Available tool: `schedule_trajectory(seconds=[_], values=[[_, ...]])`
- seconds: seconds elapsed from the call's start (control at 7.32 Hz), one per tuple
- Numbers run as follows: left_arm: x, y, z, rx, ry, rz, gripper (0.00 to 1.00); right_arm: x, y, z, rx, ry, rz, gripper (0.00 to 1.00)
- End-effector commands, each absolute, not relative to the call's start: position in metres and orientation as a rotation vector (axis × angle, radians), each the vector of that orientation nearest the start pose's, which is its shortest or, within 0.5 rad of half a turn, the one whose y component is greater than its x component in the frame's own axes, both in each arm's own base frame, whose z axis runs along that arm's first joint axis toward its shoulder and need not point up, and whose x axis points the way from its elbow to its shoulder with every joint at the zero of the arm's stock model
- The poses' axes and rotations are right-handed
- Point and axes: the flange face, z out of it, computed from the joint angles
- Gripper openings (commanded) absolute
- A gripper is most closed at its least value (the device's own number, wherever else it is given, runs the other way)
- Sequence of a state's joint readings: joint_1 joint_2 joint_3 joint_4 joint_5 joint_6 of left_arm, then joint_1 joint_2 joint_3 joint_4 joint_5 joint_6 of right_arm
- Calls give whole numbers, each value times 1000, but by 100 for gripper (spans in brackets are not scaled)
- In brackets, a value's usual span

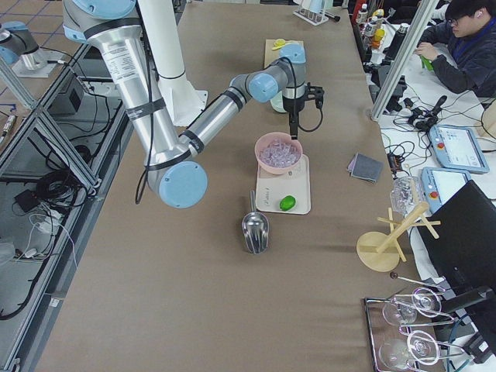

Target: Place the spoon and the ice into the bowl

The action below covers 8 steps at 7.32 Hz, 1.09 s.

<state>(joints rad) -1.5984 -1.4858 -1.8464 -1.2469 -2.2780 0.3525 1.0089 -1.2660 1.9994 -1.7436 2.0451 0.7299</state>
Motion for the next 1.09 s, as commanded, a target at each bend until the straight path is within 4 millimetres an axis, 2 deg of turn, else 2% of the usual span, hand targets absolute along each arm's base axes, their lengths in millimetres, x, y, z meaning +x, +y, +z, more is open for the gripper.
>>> schedule_trajectory(seconds=[0.0,0.27,0.55,0.68,0.82,0.96], values=[[-94,-420,609,-6,722,255,98,-128,-480,414,150,-604,-108,100],[-94,-420,610,-7,721,255,98,-35,-443,486,88,-639,-144,100],[-93,-415,614,-15,724,253,98,43,-380,560,29,-650,-127,100],[-93,-415,616,-18,724,252,98,67,-355,576,22,-650,-103,100],[-92,-413,619,-19,737,249,98,69,-333,597,-26,-654,-105,100],[-91,-407,624,-27,740,245,98,69,-328,605,-47,-656,-91,100]])
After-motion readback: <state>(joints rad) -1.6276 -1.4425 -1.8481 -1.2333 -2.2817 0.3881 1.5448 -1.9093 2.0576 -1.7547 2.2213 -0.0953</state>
